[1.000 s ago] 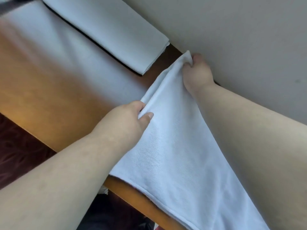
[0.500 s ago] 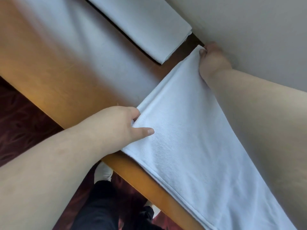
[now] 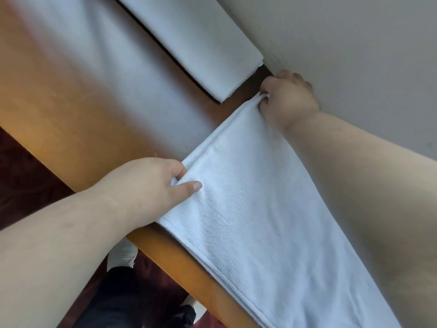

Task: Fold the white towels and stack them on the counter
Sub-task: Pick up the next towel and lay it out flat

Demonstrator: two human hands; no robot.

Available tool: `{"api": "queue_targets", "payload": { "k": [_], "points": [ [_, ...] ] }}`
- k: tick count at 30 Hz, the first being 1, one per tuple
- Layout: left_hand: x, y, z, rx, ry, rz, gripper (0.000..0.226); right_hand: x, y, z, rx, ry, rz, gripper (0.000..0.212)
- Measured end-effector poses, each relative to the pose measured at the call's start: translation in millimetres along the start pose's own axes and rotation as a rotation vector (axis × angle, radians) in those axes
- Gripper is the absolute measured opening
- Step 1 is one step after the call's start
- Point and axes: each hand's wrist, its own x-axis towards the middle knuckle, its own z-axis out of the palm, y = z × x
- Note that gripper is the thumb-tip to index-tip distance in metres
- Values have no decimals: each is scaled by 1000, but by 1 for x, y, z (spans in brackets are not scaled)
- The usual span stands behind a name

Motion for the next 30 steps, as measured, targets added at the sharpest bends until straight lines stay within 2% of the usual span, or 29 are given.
{"api": "queue_targets", "payload": {
  "k": [4,8,12,15,18,22,24,27,30],
  "points": [
    [-2,-1,-2,29,-9,40,49,-2,-1,-2,54,-73,103,22],
    [-5,0,-5,57,-92,111,55,5,-8,-2,87,-129,204,22],
    [-4,-1,-12,-56,-214,93,32,14,-13,0,104,-121,321,33],
    [-1,-4,-16,-184,-239,53,33,12,-18,5,167,-44,402,37],
    [0,-3,-19,-120,-173,31,25,-9,-27,13,417,85,451,40],
    [-4,-2,-18,-48,-100,0,14,-48,-30,10,627,48,398,47],
    [-6,-1,-16,-29,-76,-13,12,-71,-29,13,607,44,383,48],
    [-8,-2,-15,-18,-36,-42,12,-98,-37,27,423,-66,373,56],
    [-7,-1,-18,-112,-11,-110,22,-101,-43,34,394,-80,366,63]
  ]
}}
